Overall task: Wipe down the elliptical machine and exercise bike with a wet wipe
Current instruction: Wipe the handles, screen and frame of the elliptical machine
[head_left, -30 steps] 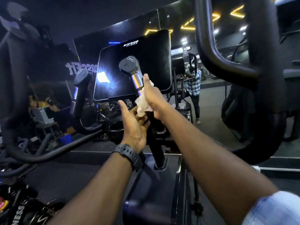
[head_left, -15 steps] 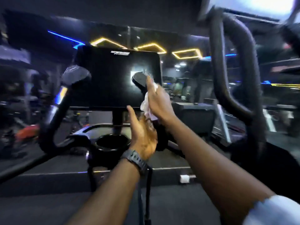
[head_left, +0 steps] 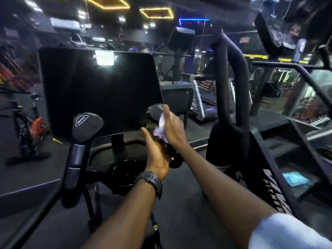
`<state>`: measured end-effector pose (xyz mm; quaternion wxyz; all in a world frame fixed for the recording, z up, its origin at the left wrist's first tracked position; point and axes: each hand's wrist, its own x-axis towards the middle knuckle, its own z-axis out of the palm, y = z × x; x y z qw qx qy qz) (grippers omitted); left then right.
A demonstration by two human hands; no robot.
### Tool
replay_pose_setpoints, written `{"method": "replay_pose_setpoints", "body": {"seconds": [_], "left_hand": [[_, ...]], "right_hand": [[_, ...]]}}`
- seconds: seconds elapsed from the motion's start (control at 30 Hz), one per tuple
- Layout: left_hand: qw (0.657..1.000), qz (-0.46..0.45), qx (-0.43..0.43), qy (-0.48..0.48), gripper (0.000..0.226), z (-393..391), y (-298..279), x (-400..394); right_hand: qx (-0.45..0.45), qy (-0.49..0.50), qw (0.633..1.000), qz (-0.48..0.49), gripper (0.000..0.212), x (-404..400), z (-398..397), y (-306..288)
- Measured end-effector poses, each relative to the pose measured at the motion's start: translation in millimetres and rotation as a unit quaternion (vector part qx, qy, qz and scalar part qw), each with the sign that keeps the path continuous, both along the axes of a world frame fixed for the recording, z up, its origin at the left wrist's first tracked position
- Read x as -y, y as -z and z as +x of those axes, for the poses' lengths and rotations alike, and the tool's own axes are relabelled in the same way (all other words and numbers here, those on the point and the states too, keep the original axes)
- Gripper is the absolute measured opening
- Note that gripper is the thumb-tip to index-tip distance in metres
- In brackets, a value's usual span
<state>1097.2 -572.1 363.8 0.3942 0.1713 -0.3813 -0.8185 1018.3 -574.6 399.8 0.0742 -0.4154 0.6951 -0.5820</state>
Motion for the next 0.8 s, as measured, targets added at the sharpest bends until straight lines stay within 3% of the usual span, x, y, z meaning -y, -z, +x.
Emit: {"method": "replay_pose_setpoints", "body": {"seconds": [0.13, 0.27, 0.33, 0.43, 0.5, 0.53, 0.6, 0.67, 0.7, 0.77, 0.8], "left_hand": [[0.996, 0.062, 0.065, -0.021, 0.092, 2.9, -3.3, -1.3], [0.995, 0.074, 0.070, -0.014, 0.097, 5.6, -21.1, 2.0], [0.995, 0.075, 0.064, -0.021, 0.095, 5.1, -30.8, -0.3], [0.994, 0.087, 0.048, -0.051, 0.089, 1.1, -38.3, 5.1], [0.993, 0.103, 0.025, -0.055, 0.089, -1.6, -38.3, 14.1], [0.993, 0.109, 0.015, -0.047, 0.086, -3.3, -38.7, 18.3], [0.993, 0.114, -0.005, -0.033, 0.080, -2.2, -42.2, 22.4], [0.995, 0.098, -0.004, -0.008, 0.085, 1.6, -45.5, 26.4], [0.996, 0.094, -0.001, -0.001, 0.089, 4.2, -48.5, 28.7], [0.995, 0.103, -0.005, -0.007, 0.091, 6.4, -54.3, 32.8], [0.994, 0.105, -0.009, -0.017, 0.087, 7.3, -57.9, 33.1]], "right_hand": [[0.066, -0.015, 0.995, 0.067, 0.085, -24.2, -6.7, 29.2], [0.202, -0.100, 0.968, 0.113, 0.103, -1.9, -8.8, -24.3], [0.187, -0.115, 0.967, 0.128, 0.094, 14.5, -4.6, -56.9], [0.003, 0.014, 0.992, 0.125, 0.069, 33.1, 14.1, -69.9], [-0.187, 0.123, 0.973, 0.063, 0.046, 29.9, 31.3, -50.5], [-0.265, 0.140, 0.954, 0.021, 0.040, 23.5, 34.9, -39.2], [-0.324, 0.086, 0.941, -0.044, 0.039, 11.6, 25.3, -18.7], [-0.278, 0.024, 0.958, -0.059, 0.039, 5.1, 9.9, -11.5], [-0.211, 0.007, 0.977, -0.041, 0.037, 6.3, 6.1, -20.2], [-0.078, -0.013, 0.995, 0.058, 0.045, 22.4, 1.0, -49.1], [-0.065, -0.020, 0.991, 0.114, 0.051, 30.9, 2.8, -65.1]]}}
